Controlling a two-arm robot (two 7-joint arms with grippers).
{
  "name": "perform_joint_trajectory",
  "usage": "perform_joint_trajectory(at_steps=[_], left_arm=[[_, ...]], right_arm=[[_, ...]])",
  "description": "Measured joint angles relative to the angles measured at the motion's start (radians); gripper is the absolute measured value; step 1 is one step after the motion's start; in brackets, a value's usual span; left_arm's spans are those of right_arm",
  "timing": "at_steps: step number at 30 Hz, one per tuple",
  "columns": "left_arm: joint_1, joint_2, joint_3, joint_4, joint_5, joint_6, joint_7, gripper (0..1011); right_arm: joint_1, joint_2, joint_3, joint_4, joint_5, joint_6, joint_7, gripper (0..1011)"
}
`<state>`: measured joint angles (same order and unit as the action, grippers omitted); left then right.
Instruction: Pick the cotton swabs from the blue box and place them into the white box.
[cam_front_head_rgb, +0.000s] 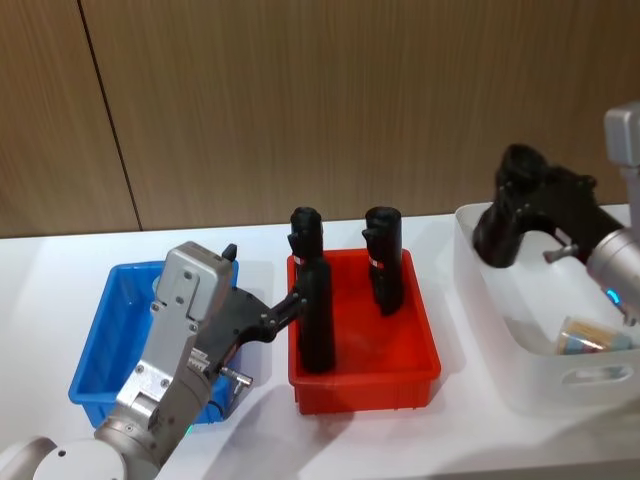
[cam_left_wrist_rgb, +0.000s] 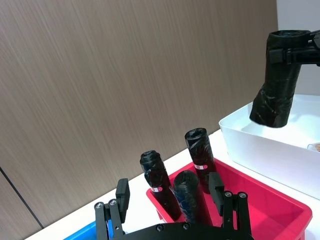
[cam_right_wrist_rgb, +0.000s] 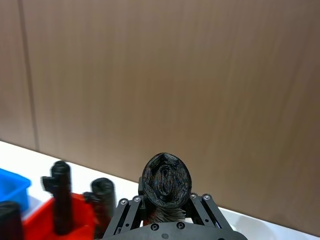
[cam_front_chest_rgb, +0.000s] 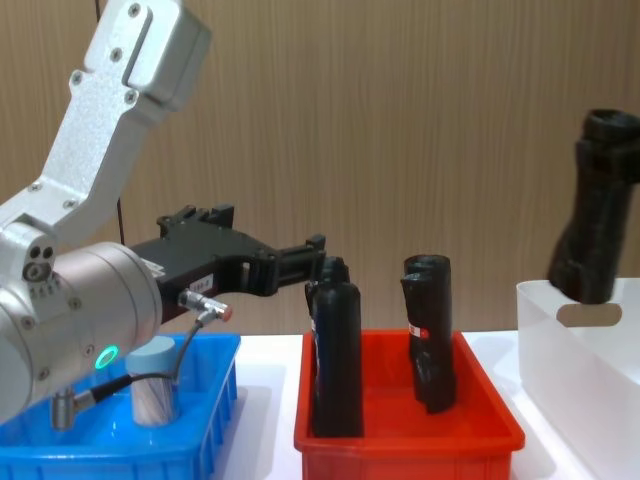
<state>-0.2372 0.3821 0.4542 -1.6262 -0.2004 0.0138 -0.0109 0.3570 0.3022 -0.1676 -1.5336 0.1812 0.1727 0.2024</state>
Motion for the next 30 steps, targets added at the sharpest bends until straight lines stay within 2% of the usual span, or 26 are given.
perform_joint_trajectory(at_steps=[11,19,20,23,30], left_arm=[[0.000,0.000,0.000,0.000,0.000,0.000,0.000,1004],[0.000,0.000,0.000,0.000,0.000,0.000,0.000,1004],[0.000,0.000,0.000,0.000,0.000,0.000,0.000,1004],[0.000,0.000,0.000,0.000,0.000,0.000,0.000,1004],[0.000,0.000,0.000,0.000,0.000,0.000,0.000,1004]], right_arm=[[0.059,0.002,0.015,0.128,-0.044,-0.025,-0.030,346],[0.118,-0.011,0.013,0.276,-0.077,-0.053,-0.036,346],[0.118,-0.011,0.013,0.276,-0.077,-0.053,-0.036,346],[0.136,-0.016,0.011,0.320,-0.083,-0.062,-0.037,412],[0.163,-0.024,0.010,0.389,-0.089,-0.082,-0.039,652]])
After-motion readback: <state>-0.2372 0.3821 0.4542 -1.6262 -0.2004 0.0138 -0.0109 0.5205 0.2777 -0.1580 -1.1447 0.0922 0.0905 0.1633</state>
